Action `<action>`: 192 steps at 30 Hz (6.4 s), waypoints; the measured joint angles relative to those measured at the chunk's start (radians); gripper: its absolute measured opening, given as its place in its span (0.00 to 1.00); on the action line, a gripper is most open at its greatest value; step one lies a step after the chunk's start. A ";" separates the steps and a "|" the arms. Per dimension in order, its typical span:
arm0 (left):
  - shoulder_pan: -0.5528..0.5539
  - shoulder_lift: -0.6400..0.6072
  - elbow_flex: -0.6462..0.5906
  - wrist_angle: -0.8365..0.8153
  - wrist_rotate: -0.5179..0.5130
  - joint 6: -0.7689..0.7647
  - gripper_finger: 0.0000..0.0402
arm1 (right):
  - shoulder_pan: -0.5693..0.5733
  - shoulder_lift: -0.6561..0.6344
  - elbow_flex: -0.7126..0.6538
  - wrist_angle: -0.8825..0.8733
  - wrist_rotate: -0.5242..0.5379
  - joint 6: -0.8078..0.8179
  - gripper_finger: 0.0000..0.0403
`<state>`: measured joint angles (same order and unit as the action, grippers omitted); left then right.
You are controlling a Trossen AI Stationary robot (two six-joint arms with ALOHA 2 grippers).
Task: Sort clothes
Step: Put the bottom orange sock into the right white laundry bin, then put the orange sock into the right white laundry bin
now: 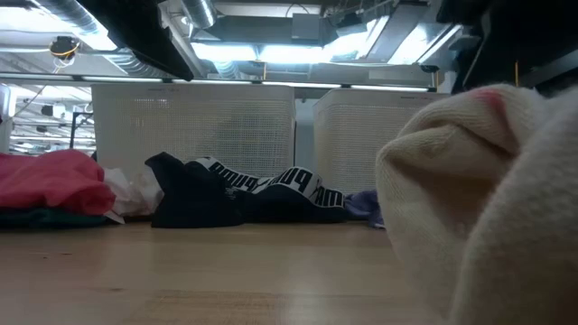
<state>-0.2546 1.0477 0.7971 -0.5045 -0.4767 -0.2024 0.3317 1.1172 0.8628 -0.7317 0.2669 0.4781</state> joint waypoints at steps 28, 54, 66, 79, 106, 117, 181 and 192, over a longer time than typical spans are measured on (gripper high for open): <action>0.000 0.000 -0.005 0.019 0.000 0.000 0.36 | 0.002 0.253 -0.160 0.410 -0.059 -0.111 0.83; 0.000 0.000 -0.006 0.014 0.000 -0.019 0.36 | 0.219 0.644 -0.004 0.910 -0.285 0.049 0.83; 0.000 0.000 -0.006 0.014 0.000 0.009 0.36 | 0.185 0.717 0.022 0.914 -0.344 0.116 0.39; 0.000 0.000 -0.006 0.015 0.000 0.025 0.36 | 0.183 0.699 0.022 0.905 -0.313 0.034 0.05; 0.000 0.000 -0.006 0.022 0.000 -0.002 0.36 | 0.169 0.115 0.022 0.551 0.368 -0.349 0.01; 0.000 0.000 -0.006 0.023 0.000 -0.005 0.36 | 0.091 -0.012 0.119 0.556 0.688 -0.620 0.02; -0.098 0.000 -0.006 -0.119 0.008 -0.161 0.36 | 0.121 0.150 -0.177 0.758 0.224 -0.066 0.83; -0.166 0.000 -0.006 -0.295 0.101 -0.384 0.36 | 0.120 0.441 -0.185 1.239 0.212 -0.278 0.83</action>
<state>-0.4202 1.0479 0.7910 -0.7995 -0.3757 -0.5863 0.4515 1.5579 0.6773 0.5073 0.4786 0.2003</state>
